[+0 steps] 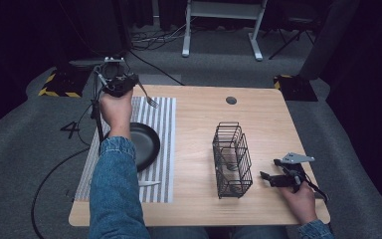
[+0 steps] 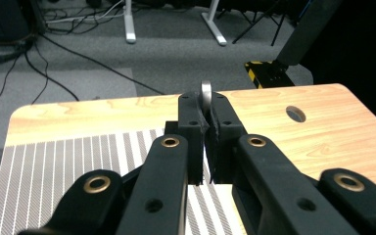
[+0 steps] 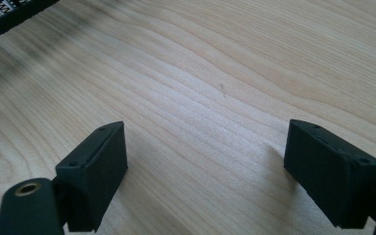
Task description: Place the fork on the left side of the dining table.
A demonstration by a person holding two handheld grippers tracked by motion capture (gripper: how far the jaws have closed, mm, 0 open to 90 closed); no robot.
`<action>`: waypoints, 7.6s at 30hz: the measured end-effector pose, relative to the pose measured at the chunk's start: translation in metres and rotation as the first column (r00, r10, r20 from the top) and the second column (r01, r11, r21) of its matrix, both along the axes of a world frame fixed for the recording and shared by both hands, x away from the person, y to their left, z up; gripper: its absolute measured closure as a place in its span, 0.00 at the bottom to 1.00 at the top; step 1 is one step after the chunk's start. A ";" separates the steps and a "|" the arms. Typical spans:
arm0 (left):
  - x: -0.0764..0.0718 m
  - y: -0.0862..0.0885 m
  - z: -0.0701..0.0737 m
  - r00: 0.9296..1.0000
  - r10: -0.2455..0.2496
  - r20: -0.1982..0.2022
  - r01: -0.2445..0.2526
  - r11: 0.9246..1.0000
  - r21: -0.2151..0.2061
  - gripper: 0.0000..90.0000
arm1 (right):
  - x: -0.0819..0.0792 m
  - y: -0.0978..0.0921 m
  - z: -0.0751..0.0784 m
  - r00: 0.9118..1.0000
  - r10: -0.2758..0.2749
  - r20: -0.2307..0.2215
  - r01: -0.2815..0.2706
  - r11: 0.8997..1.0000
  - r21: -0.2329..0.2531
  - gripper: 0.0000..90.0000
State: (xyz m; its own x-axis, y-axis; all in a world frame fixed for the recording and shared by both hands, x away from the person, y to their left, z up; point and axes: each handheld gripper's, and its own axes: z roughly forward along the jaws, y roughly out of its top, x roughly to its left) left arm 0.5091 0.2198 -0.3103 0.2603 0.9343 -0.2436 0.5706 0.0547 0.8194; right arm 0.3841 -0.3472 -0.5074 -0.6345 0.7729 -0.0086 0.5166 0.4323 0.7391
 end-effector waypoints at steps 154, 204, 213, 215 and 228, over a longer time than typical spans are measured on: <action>0.026 0.084 -0.125 0.943 0.254 -0.215 -0.262 0.965 -0.006 0.46 | 0.000 0.000 0.000 1.000 -0.005 0.001 0.005 1.000 -0.002 0.20; -0.135 0.047 -0.049 1.000 -0.028 0.008 0.027 0.995 0.091 0.44 | 0.000 0.000 0.000 1.000 0.001 0.001 -0.001 1.000 -0.001 0.19; -0.164 0.037 -0.062 0.997 -0.067 0.041 0.065 0.997 0.040 0.44 | 0.000 0.000 0.000 1.000 0.001 0.000 -0.001 1.000 -0.001 0.19; -0.171 0.036 -0.066 0.997 -0.070 0.043 0.068 0.997 0.043 0.44 | 0.000 0.000 0.000 1.000 0.001 0.000 -0.001 1.000 0.000 0.19; -0.214 0.029 -0.104 0.996 -0.090 0.005 0.088 0.988 0.124 0.40 | 0.000 0.000 0.000 1.000 0.003 0.001 -0.003 1.000 0.000 0.19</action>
